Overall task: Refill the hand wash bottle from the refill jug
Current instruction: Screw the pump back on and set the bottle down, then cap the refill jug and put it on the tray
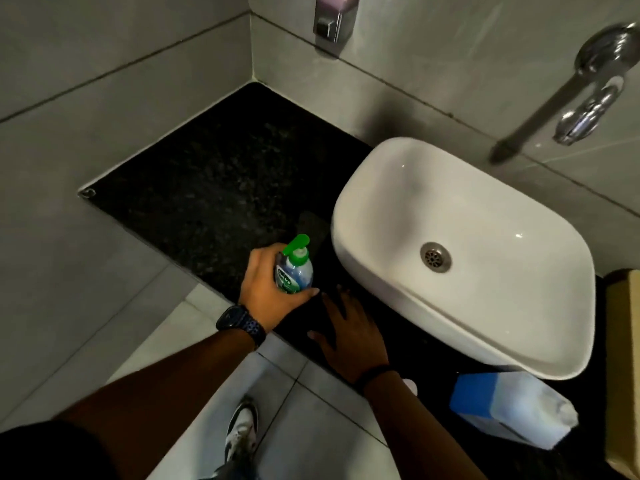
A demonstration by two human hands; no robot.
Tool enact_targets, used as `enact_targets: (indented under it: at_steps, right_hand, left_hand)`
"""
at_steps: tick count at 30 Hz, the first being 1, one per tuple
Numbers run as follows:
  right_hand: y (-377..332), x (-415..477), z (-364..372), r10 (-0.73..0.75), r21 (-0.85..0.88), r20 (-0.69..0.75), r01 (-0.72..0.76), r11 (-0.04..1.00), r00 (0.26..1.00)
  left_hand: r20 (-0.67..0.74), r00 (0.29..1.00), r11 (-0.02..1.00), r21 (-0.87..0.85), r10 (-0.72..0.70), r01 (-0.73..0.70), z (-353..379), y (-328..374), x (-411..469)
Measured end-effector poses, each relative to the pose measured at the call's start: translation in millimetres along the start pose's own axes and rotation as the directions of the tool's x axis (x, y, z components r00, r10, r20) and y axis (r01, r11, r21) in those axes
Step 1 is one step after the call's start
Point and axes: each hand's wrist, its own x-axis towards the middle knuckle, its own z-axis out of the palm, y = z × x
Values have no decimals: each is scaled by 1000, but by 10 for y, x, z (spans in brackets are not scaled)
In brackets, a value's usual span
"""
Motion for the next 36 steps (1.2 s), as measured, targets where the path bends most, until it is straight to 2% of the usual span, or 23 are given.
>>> enact_targets:
  at_steps: [4, 7, 10, 14, 19, 22, 24, 26, 28, 31, 33, 36]
  right_hand:
    - [50, 20, 234, -18, -71, -89, 12, 997, 996]
    - [60, 9, 307, -26, -95, -144, 12, 995, 989]
    - [55, 10, 251, -39, -73, -188, 25, 997, 981]
    - [-20, 4, -48, -41, 4, -319, 45, 999, 947]
    - [-82, -175, -720, -72, 74, -552, 135, 988, 831]
    - [46, -402, -1213, 67, 170, -674, 67, 983, 735]
    - [213, -582, -1509, 179, 264, -741, 36, 964, 647]
    - [450, -828, -1729, 249, 325, -796, 42, 945, 552]
    - [724, -1099, -1844, 324, 378, -817, 19, 926, 477]
    - [1099, -1504, -1795, 441, 478, -777, -34, 877, 449]
    - [1330, -1755, -1656, 497, 545, -723, -44, 837, 480]
    - [1539, -2044, -1406, 543, 654, -522, -101, 750, 658]
  left_hand:
    - [-55, 998, 999, -11, 42, -42, 70, -81, -13]
    - [-45, 998, 999, -22, 41, -42, 74, -93, -26]
    - [-47, 999, 999, -32, 16, -17, 7, -56, -52]
    - [-154, 988, 997, -81, 5, -18, -155, 132, -68]
    - [-319, 941, 991, -29, 115, -131, -380, 614, -85]
    - [-401, 883, 969, 66, 245, -239, -394, 1025, -149]
    - [-399, 848, 937, 141, 350, -321, -317, 1256, -237]
    - [-320, 840, 899, 163, 438, -406, -153, 1425, -400]
    - [-155, 881, 894, 95, 448, -438, 84, 1497, -602]
    - [196, 916, 933, 25, 349, -360, 461, 1463, -890]
    - [416, 877, 952, 80, 239, -297, 712, 1407, -1039]
    - [617, 782, 933, 226, 86, -281, 1039, 1294, -1190]
